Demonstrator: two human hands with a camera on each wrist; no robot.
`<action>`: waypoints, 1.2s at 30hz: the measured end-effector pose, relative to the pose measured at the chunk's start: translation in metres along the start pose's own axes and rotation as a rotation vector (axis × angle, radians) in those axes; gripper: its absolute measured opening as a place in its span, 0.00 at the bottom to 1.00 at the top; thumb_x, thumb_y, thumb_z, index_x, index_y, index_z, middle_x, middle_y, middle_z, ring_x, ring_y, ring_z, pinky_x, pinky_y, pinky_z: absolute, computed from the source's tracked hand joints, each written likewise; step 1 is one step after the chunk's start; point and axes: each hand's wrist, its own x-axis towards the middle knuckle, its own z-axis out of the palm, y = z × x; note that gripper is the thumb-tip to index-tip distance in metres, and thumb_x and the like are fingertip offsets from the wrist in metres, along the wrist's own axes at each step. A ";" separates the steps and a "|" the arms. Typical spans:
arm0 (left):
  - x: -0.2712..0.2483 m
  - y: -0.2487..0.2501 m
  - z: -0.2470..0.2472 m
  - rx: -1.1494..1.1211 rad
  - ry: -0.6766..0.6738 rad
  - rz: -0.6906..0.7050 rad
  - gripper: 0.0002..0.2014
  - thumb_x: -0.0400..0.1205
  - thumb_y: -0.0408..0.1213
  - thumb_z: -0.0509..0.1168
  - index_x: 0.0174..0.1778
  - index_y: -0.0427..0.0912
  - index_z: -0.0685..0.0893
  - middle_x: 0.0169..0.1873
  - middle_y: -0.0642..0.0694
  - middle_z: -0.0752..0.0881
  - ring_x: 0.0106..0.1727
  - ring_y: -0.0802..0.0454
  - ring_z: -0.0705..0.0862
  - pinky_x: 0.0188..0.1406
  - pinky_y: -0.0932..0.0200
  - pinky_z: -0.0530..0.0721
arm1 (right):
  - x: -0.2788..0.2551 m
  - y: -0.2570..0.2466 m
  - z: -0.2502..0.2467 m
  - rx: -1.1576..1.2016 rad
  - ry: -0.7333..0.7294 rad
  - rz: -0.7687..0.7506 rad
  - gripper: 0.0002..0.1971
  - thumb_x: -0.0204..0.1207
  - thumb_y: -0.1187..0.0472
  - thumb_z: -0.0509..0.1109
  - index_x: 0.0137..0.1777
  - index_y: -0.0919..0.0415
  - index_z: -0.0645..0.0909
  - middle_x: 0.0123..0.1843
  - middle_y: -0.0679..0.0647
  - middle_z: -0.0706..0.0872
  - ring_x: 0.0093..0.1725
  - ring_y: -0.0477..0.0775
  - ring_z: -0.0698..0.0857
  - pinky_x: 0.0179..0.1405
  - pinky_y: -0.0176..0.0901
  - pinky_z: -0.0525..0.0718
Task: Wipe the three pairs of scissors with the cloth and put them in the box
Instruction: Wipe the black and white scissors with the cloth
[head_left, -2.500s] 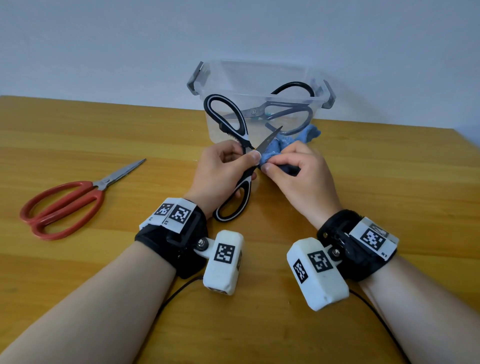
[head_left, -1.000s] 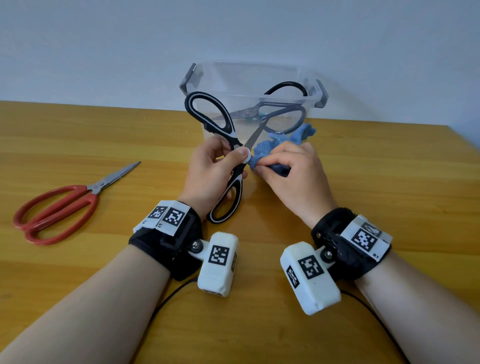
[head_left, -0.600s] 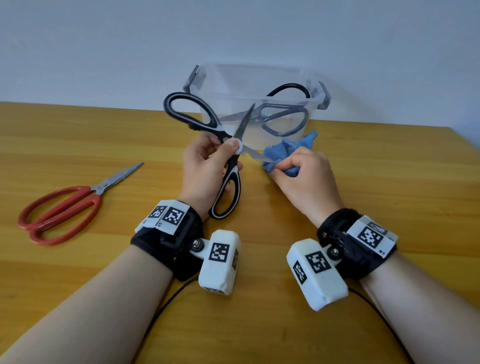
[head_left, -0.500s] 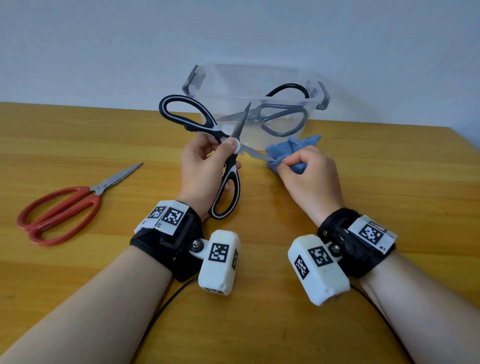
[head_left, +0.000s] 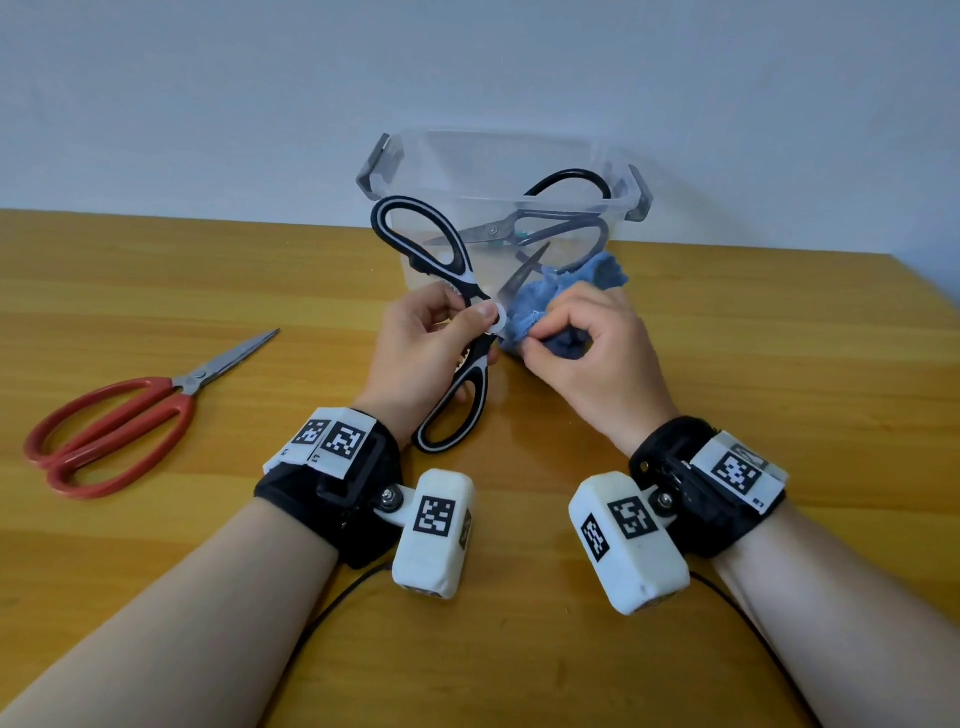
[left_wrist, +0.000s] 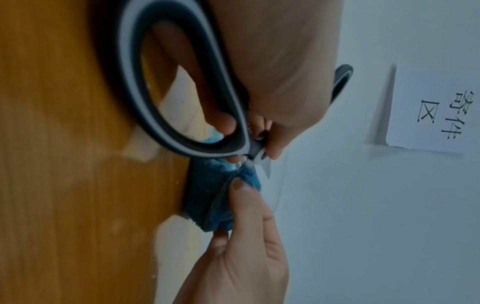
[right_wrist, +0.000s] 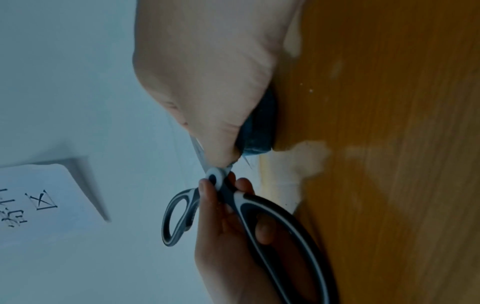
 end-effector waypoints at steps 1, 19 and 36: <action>0.000 0.000 0.000 -0.007 0.002 0.005 0.10 0.86 0.34 0.70 0.43 0.36 0.77 0.34 0.43 0.87 0.33 0.51 0.91 0.11 0.63 0.74 | 0.000 0.002 0.001 -0.011 0.008 0.016 0.05 0.68 0.61 0.79 0.35 0.58 0.85 0.40 0.46 0.84 0.48 0.55 0.80 0.53 0.43 0.77; 0.000 -0.003 -0.001 0.242 -0.189 -0.014 0.13 0.86 0.41 0.72 0.40 0.36 0.84 0.31 0.42 0.89 0.33 0.52 0.92 0.16 0.60 0.77 | 0.002 -0.001 -0.002 0.084 0.036 0.101 0.05 0.76 0.57 0.79 0.50 0.50 0.93 0.45 0.47 0.87 0.54 0.57 0.85 0.54 0.55 0.85; 0.001 -0.004 -0.001 0.183 -0.168 -0.053 0.17 0.85 0.38 0.73 0.45 0.23 0.81 0.31 0.42 0.87 0.38 0.50 0.95 0.16 0.62 0.76 | 0.006 0.004 -0.012 0.188 0.421 0.192 0.01 0.78 0.63 0.75 0.45 0.59 0.86 0.46 0.52 0.87 0.48 0.45 0.84 0.53 0.44 0.84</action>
